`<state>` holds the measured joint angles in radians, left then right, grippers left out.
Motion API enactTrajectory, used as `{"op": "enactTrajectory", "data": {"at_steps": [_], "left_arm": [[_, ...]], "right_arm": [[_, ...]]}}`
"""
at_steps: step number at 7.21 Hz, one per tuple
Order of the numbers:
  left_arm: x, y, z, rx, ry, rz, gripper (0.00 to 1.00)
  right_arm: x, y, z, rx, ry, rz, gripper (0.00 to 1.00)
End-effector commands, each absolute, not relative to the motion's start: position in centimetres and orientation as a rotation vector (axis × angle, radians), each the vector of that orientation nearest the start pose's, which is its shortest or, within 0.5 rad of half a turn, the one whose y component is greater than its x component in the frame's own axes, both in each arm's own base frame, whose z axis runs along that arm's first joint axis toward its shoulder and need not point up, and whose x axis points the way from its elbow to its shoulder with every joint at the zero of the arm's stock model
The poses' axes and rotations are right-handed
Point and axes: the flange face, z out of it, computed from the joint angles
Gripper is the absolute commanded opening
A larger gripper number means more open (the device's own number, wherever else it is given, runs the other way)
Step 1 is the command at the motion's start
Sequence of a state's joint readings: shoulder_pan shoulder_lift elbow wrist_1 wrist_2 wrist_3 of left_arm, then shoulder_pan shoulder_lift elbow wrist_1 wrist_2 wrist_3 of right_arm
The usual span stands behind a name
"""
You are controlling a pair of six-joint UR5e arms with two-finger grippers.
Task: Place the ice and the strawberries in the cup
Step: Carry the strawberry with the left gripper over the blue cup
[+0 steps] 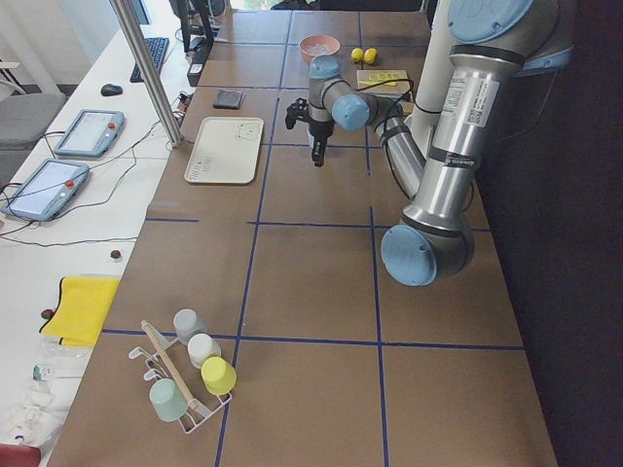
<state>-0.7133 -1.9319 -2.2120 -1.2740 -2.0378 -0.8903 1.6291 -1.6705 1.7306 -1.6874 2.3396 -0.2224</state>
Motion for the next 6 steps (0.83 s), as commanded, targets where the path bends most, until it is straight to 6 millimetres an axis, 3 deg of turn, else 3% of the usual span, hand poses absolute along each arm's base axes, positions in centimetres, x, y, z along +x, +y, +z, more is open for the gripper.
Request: {"op": "enactTrajectory", "data": {"at_steps": [1,3,4,6], "left_arm": [[37.9,-38.5,15.6,0.061,0.83,0.064,0.0],[46.1,-41.4,9.3,0.027,0.817,0.003,0.0],[50.1,-43.4,7.8,0.014,0.832,-0.037,0.0],[55.1,-44.1,8.8,0.032,0.856,-0.049,0.0]], "right_arm": [[9.0,-44.0,63.9,0.054,-0.769,-0.134,0.99],[9.0,-44.0,63.9,0.054,-0.769,-0.134,0.99],[9.0,-44.0,63.9,0.054,-0.77,-0.134,0.99],[9.0,-44.0,64.0,0.053,-0.769,-0.134,0.99]]}}
